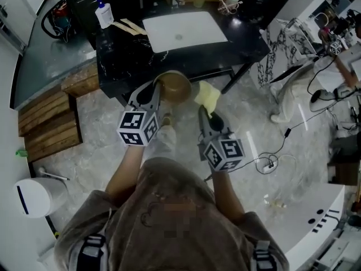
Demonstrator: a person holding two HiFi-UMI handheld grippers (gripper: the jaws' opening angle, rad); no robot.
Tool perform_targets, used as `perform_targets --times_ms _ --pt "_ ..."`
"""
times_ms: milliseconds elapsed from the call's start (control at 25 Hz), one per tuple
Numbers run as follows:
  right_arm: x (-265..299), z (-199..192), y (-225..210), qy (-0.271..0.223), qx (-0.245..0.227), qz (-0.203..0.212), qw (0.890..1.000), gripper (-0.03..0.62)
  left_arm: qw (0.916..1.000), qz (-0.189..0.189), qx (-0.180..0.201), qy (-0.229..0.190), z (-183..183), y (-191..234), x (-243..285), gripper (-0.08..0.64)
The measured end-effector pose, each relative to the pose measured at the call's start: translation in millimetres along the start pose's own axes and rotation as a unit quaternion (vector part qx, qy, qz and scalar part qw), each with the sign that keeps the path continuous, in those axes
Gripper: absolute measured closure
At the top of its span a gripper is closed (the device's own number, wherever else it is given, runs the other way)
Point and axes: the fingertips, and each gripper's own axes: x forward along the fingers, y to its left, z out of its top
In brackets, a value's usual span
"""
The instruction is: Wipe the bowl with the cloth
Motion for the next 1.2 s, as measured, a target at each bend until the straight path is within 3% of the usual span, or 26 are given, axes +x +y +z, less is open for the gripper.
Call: perform_targets --times_ms 560,920,1200 --pt "116 34 -91 0.008 0.017 -0.001 1.0 0.56 1.0 -0.006 -0.003 0.006 29 39 141 0.543" --pt "208 73 -144 0.009 0.017 0.002 1.0 0.561 0.9998 -0.018 0.011 0.005 69 75 237 0.543" --pt "280 94 -176 0.016 0.002 0.012 1.0 0.561 0.9986 -0.038 0.022 0.03 73 102 296 0.543"
